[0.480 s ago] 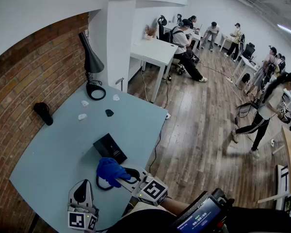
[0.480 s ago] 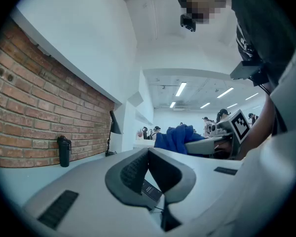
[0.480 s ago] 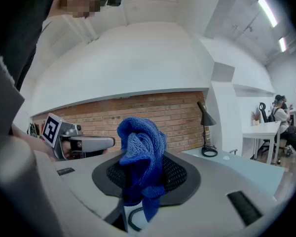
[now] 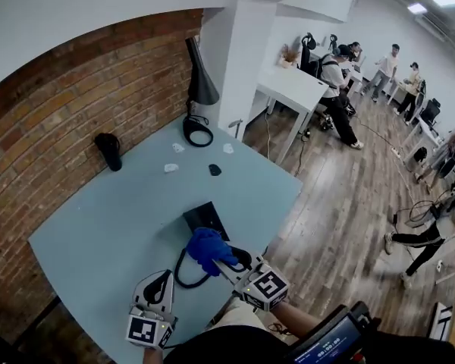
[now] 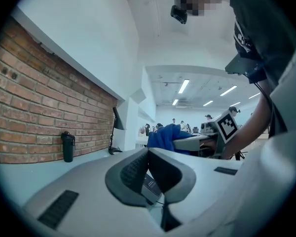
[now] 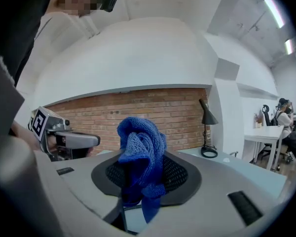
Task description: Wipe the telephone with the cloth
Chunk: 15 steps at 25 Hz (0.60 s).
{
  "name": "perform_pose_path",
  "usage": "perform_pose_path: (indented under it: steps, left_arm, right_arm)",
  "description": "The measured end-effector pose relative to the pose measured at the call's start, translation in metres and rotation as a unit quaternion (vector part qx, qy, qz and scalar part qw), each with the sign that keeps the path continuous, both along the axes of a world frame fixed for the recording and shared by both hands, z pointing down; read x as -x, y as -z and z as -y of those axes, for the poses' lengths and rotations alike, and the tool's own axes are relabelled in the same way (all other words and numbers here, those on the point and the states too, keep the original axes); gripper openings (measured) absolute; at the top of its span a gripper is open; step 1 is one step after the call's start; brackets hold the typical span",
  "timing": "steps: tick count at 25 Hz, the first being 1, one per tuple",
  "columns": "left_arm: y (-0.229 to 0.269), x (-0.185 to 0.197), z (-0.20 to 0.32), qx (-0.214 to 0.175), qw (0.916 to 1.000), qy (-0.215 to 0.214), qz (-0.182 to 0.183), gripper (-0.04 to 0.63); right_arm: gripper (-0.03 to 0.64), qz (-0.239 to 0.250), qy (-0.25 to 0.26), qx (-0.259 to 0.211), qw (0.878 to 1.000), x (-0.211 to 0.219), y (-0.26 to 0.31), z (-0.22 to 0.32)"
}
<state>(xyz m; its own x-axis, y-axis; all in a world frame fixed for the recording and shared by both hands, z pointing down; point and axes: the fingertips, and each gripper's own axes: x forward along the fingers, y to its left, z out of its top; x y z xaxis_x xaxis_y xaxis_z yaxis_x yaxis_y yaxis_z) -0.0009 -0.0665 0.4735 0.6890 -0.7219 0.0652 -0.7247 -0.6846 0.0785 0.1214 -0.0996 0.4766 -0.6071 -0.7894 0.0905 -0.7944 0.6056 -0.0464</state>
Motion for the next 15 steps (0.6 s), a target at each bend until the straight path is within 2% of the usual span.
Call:
perform_pose_path:
  steps: [15]
  left_arm:
    - [-0.007, 0.033, 0.016, 0.017, 0.9984, 0.053, 0.008, 0.014]
  right_arm:
    - [0.16, -0.067, 0.026, 0.007, 0.997, 0.004, -0.022, 0.101]
